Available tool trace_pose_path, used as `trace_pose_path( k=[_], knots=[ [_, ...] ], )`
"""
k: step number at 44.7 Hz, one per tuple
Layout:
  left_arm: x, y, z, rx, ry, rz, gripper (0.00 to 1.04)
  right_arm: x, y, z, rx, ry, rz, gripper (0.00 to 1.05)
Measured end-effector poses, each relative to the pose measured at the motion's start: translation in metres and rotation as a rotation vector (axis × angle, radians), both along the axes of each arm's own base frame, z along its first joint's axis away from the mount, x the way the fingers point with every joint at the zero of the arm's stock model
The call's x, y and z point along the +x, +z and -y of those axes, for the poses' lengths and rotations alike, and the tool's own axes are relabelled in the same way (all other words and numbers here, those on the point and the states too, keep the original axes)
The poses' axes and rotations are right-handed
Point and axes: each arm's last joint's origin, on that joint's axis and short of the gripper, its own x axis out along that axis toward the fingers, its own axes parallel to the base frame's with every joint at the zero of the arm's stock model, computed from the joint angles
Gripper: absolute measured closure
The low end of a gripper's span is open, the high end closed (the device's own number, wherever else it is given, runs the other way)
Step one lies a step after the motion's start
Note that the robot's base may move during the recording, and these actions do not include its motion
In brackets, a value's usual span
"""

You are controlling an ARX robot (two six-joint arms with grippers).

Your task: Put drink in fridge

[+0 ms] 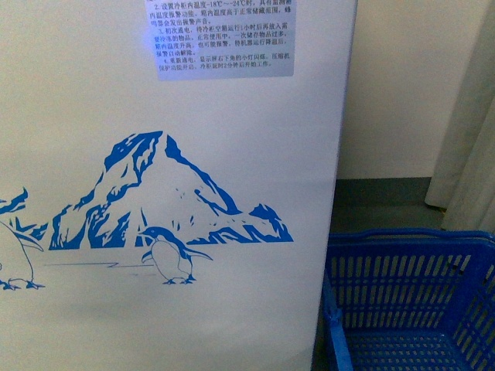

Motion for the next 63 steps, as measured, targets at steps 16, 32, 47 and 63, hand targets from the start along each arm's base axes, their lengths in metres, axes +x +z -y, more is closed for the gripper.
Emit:
trace_pose_path(
  k=[16,32,47,63],
  knots=[
    [0.000,0.000,0.000,0.000,0.000,0.000,0.08,-0.086,0.015,-0.005,-0.049,-0.065,0.160,0.66],
    [0.000,0.000,0.000,0.000,0.000,0.000,0.08,-0.091,0.007,-0.008,-0.054,-0.050,0.204,0.66],
    [0.000,0.000,0.000,0.000,0.000,0.000,0.08,-0.090,0.004,-0.009,-0.071,-0.043,0.204,0.66],
    [0.000,0.000,0.000,0.000,0.000,0.000,0.08,-0.091,0.004,-0.009,-0.071,-0.044,0.209,0.66]
  ],
)
